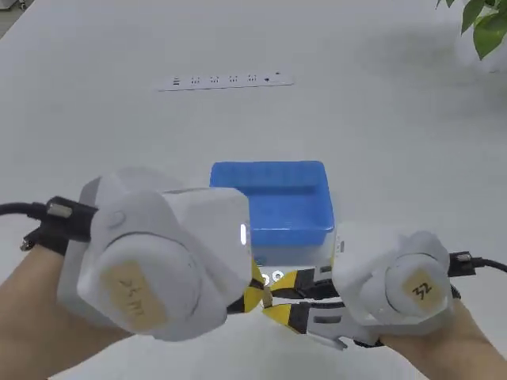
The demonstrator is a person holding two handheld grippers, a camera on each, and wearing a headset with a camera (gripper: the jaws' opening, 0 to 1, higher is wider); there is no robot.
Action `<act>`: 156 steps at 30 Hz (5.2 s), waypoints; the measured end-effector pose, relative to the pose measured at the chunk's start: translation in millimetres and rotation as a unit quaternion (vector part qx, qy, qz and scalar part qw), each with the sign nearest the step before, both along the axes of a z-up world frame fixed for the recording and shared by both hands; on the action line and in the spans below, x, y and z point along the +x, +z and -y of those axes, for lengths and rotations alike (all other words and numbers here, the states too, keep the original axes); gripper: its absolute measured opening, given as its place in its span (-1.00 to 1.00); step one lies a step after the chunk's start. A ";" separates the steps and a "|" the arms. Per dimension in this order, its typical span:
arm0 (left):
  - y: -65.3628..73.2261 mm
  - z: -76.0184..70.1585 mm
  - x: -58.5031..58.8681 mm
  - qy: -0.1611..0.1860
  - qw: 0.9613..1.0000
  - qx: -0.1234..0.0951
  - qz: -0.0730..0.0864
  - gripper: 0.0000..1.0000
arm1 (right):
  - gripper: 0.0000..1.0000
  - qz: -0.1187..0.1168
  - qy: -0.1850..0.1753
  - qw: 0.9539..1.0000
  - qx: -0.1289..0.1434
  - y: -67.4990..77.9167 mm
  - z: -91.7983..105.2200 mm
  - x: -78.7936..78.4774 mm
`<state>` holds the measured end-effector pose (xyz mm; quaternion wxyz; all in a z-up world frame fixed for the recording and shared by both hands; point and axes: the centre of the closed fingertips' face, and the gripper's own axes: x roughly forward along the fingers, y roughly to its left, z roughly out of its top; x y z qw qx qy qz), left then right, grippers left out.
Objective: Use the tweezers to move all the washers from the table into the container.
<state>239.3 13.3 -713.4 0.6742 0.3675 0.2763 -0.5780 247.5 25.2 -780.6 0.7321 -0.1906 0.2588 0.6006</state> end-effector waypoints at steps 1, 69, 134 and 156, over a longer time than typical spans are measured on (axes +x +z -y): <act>-0.1 -1.5 3.5 0.003 1.000 0.002 -0.001 -1.00 | -0.87 -0.002 -0.002 1.000 0.003 0.2 -1.0 2.6; 37.2 -61.3 27.4 0.378 0.865 -0.329 -0.019 0.72 | -0.95 -0.012 -0.226 0.962 0.151 84.9 45.8 110.7; 37.6 -76.0 29.5 0.399 0.853 -0.335 -0.017 0.72 | -0.95 0.038 -0.222 0.964 0.143 84.8 51.4 110.8; 31.5 -71.5 25.0 0.390 0.862 -0.324 -0.024 0.70 | -0.95 -0.049 -0.204 0.971 0.112 32.8 44.6 59.2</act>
